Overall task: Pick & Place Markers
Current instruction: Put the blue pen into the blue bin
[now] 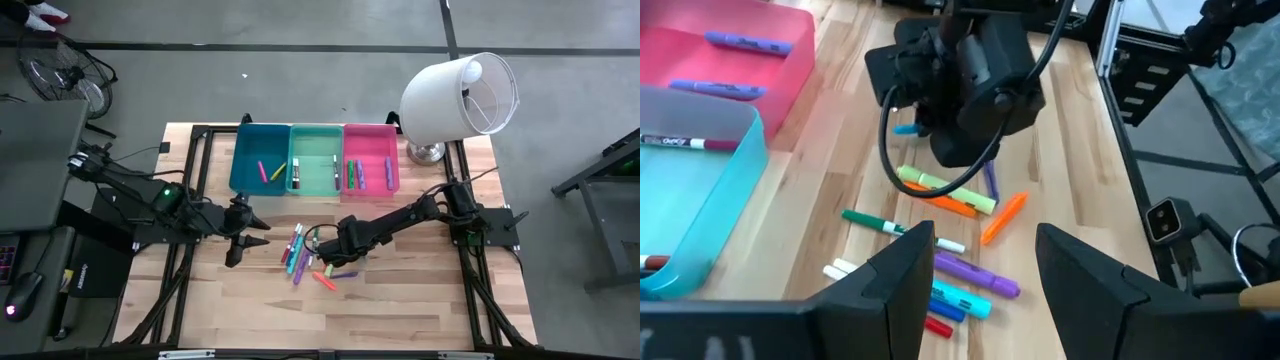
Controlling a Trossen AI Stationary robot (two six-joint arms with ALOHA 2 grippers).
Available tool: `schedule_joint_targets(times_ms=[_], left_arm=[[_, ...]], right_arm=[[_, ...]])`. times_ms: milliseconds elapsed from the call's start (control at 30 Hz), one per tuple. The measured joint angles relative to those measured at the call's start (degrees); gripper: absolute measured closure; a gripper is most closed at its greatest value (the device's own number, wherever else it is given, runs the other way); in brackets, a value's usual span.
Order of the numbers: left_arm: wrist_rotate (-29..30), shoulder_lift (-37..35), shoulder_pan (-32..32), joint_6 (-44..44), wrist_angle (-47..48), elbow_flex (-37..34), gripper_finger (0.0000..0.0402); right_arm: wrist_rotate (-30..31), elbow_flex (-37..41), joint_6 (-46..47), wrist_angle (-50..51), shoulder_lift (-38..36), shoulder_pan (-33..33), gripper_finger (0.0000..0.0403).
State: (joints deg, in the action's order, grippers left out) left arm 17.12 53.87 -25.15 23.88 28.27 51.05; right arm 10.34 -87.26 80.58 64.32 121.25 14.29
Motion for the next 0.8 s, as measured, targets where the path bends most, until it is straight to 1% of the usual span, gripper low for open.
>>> schedule_joint_targets(times_ms=[100,267,400,500,600,800], left_arm=[[0.0,0.4,0.0,0.0,-0.3,0.0,0.0227],[0.2,0.5,0.0,-0.1,-1.4,0.0,0.0227],[1.4,0.4,0.0,-0.1,-2.3,0.0,0.0227],[1.5,1.0,0.0,-0.1,-3.0,0.0,0.0227],[1.6,2.4,0.0,-1.1,-5.3,0.0,0.0227],[2.3,5.9,0.6,-2.7,-12.5,-0.1,0.0227]], right_arm=[[0.1,0.0,-0.2,1.2,-0.2,0.2,0.0374],[1.9,0.0,-1.0,3.9,-2.1,0.6,0.0374],[5.3,0.0,-1.6,4.8,-4.8,0.7,0.0374],[7.4,0.0,-3.8,4.0,-6.8,0.8,0.0374],[9.5,-0.1,-5.6,3.5,-9.2,0.9,0.0374],[15.9,-0.1,-8.6,2.9,-14.7,1.3,0.0374]])
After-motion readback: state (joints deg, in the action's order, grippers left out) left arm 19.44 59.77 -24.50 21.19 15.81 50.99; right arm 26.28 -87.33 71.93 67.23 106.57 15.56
